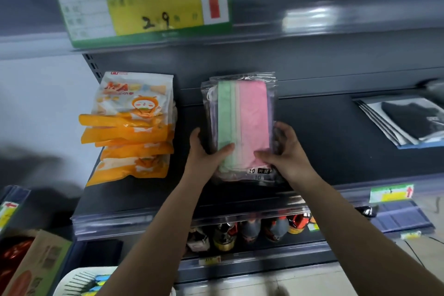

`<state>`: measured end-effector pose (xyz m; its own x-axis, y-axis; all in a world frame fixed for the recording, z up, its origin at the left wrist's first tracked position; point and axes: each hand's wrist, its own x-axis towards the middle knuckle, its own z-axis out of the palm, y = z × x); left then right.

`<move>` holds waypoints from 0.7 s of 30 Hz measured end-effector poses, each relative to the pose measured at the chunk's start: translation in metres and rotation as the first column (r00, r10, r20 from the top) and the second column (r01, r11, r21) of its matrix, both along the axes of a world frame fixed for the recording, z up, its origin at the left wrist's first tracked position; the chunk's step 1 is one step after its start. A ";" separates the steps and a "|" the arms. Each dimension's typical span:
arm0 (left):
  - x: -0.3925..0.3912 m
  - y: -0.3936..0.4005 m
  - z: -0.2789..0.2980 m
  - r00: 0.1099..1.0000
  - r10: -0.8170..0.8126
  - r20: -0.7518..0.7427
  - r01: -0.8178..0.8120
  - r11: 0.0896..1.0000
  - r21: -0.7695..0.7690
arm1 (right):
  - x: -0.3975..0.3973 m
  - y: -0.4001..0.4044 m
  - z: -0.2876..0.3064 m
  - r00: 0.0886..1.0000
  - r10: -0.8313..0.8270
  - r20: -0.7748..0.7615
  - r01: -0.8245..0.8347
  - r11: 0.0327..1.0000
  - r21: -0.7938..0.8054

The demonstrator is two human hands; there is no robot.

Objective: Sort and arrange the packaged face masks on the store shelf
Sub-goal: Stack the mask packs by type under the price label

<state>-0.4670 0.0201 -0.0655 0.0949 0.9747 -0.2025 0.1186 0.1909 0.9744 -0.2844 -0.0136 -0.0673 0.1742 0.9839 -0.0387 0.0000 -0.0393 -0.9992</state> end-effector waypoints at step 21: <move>0.043 -0.023 0.020 0.999 0.004 0.043 -0.024 0.871 0.491 | 0.024 -0.010 0.021 0.988 0.041 0.150 -0.078 0.966 0.248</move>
<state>-0.4242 -0.0028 -0.0452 0.0784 0.9486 0.3067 0.0792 -0.3126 0.9466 -0.2605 -0.0231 -0.0466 0.1011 0.9671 0.2333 0.1380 0.2186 -0.9660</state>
